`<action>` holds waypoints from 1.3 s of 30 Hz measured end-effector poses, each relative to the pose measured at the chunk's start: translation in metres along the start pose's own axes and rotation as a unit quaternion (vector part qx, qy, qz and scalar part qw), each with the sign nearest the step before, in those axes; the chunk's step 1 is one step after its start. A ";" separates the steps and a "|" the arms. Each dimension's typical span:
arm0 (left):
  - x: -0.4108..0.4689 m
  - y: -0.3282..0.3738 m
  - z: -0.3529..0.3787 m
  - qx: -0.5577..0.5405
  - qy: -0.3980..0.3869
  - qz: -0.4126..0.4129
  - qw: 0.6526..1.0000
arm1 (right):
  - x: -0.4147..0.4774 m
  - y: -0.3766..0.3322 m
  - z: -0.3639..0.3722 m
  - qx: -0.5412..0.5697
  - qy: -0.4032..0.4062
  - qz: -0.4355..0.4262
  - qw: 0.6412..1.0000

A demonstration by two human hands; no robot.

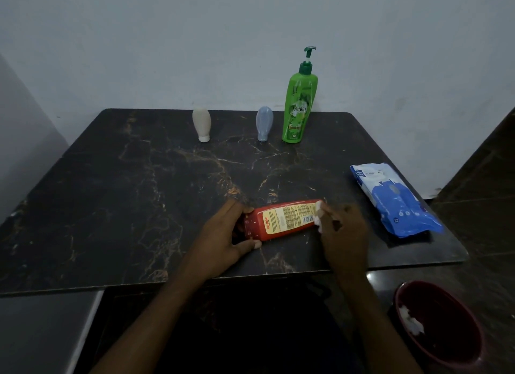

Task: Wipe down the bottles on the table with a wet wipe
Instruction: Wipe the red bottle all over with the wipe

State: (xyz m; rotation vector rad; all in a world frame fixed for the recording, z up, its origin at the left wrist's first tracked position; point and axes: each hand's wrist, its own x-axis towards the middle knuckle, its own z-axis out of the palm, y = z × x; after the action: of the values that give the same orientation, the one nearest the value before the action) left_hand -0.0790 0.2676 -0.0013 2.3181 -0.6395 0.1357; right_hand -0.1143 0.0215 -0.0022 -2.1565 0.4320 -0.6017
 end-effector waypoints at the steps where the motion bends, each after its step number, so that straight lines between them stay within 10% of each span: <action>1: 0.000 0.000 0.000 -0.001 0.000 0.001 1.000 | 0.004 0.003 -0.003 0.000 0.010 0.016 1.000; 11: -0.001 0.001 0.002 -0.008 0.011 0.030 0.999 | -0.068 -0.052 0.051 0.019 -0.093 -0.214 0.972; 22: -0.001 0.002 0.000 -0.002 -0.009 0.006 1.000 | 0.006 0.000 -0.012 0.001 0.035 0.044 0.998; 28: -0.005 0.005 -0.001 0.005 0.001 0.036 0.999 | -0.009 -0.034 0.009 0.007 -0.001 0.015 1.000; 34: -0.006 0.005 -0.001 -0.001 0.013 0.059 0.998 | -0.048 -0.062 0.034 -0.027 -0.088 -0.220 0.971; 39: -0.005 0.002 0.002 0.005 0.010 0.059 0.998 | -0.009 -0.032 0.008 -0.043 -0.029 -0.072 0.996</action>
State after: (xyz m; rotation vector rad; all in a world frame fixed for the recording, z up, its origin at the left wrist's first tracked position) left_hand -0.0849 0.2671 -0.0026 2.2850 -0.7678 0.2170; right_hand -0.1144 0.0501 0.0163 -2.2952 0.2760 -0.6076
